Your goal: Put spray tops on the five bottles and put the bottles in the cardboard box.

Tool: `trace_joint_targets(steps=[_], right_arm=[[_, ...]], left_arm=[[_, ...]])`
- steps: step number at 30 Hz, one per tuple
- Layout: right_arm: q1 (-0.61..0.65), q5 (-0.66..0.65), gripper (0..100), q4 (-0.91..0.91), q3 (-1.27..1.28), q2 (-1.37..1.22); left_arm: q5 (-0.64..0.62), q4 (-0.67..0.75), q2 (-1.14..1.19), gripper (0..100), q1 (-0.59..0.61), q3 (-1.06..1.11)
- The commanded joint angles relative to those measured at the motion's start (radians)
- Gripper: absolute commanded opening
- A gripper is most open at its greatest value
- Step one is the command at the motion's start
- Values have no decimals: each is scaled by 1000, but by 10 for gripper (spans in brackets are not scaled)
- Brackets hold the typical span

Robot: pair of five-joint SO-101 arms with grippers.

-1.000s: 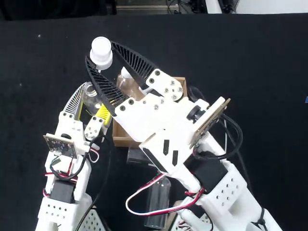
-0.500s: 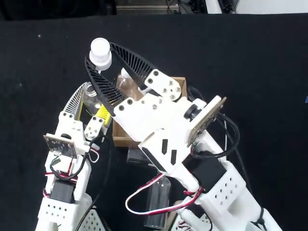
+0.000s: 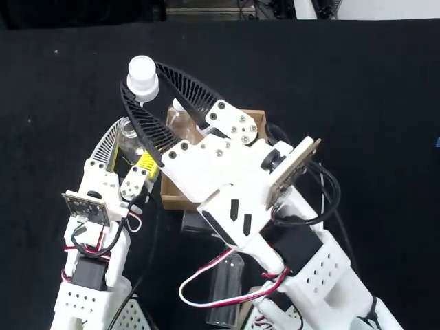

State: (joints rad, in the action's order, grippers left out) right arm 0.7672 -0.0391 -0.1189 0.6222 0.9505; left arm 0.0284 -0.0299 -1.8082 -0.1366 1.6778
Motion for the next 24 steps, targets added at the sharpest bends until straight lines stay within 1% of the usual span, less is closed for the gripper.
trace_joint_targets(steps=[1, 3, 9, 12, 18, 22, 24], right_arm=[[12, 8, 11, 26, -36, -125], [12, 8, 11, 26, -36, -131], [86, 2, 11, 25, -28, -131], [95, 0, 11, 25, -21, -131], [68, 0, 11, 25, -19, -131], [8, 0, 11, 25, -18, -131], [-2, 0, 11, 23, -15, -131]], left_arm=[[2, 12, -15, 30, -8, 21], [2, 12, -15, 30, -8, 21], [2, 12, -15, 30, -8, 21], [2, 12, -15, 30, -8, 21], [2, 12, -15, 30, -8, 21], [2, 12, -15, 30, -8, 21], [2, 12, -15, 30, -8, 21]])
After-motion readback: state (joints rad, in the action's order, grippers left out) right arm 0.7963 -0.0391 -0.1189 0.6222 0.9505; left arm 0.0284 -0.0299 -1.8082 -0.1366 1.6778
